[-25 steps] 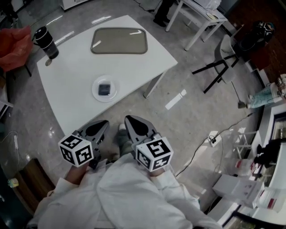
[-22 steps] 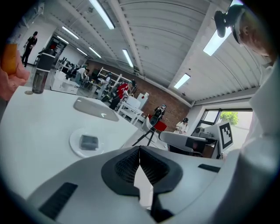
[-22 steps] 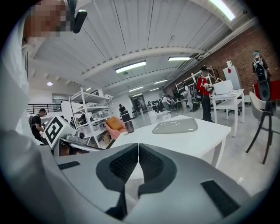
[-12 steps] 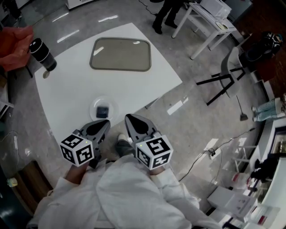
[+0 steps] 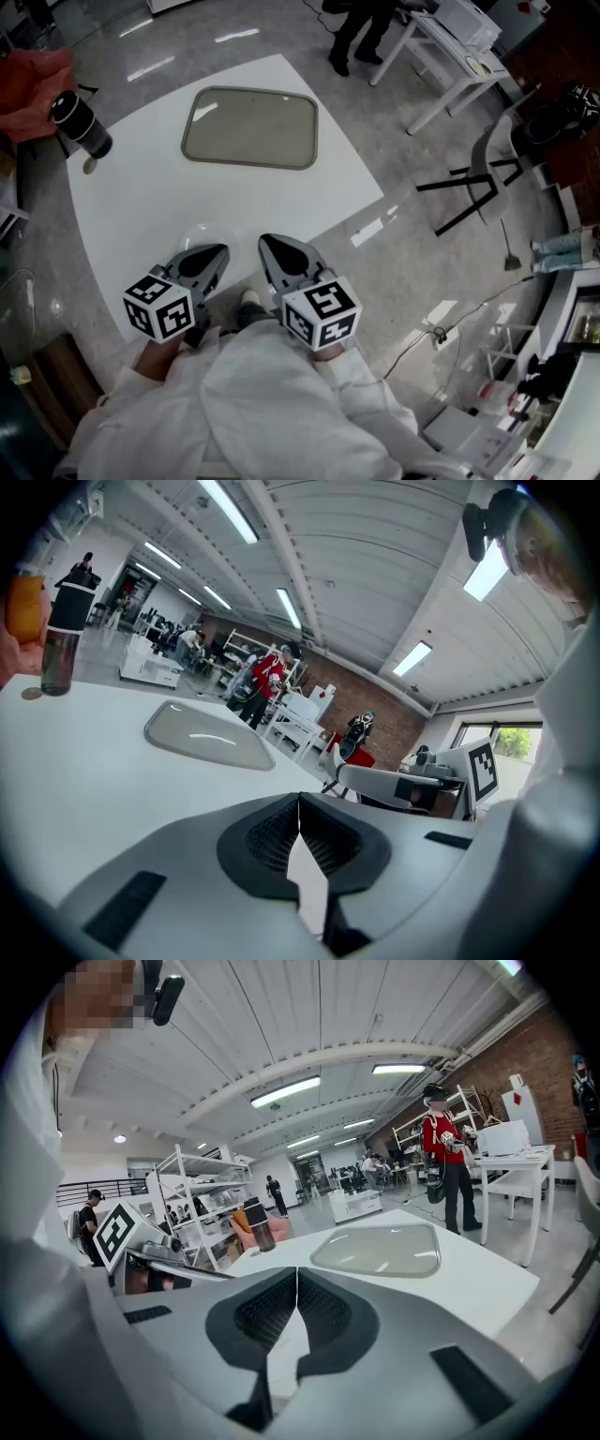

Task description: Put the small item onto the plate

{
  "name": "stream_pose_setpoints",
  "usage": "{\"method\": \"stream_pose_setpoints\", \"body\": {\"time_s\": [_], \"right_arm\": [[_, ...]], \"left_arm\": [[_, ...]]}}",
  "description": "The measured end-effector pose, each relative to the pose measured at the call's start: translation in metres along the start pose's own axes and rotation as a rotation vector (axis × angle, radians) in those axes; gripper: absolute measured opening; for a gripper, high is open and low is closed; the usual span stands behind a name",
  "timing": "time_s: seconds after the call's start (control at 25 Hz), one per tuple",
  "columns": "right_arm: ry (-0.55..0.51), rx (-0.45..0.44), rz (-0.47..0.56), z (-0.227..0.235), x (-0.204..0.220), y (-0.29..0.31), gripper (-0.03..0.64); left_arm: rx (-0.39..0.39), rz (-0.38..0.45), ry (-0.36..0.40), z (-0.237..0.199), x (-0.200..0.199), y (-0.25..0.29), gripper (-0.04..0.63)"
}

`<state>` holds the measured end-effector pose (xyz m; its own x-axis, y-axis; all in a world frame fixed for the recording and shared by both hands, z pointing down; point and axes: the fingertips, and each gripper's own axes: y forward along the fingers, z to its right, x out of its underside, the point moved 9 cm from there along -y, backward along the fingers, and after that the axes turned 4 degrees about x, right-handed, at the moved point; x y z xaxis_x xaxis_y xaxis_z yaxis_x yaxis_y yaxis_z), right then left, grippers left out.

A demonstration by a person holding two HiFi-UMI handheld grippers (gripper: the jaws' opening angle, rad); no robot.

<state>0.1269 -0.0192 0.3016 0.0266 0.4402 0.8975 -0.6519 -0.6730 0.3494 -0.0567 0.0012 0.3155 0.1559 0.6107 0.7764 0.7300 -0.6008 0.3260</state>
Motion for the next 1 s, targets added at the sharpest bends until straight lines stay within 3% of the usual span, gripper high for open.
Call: {"method": "stream_pose_setpoints", "body": {"time_s": [0.64, 1.0], "right_arm": [[-0.002, -0.044, -0.023, 0.015, -0.008, 0.025, 0.015], [0.004, -0.041, -0.04, 0.006, -0.004, 0.031, 0.015]], "left_arm": [[-0.06, 0.033, -0.019, -0.017, -0.016, 0.005, 0.011], [-0.054, 0.031, -0.028, -0.025, -0.019, -0.003, 0.011]]}}
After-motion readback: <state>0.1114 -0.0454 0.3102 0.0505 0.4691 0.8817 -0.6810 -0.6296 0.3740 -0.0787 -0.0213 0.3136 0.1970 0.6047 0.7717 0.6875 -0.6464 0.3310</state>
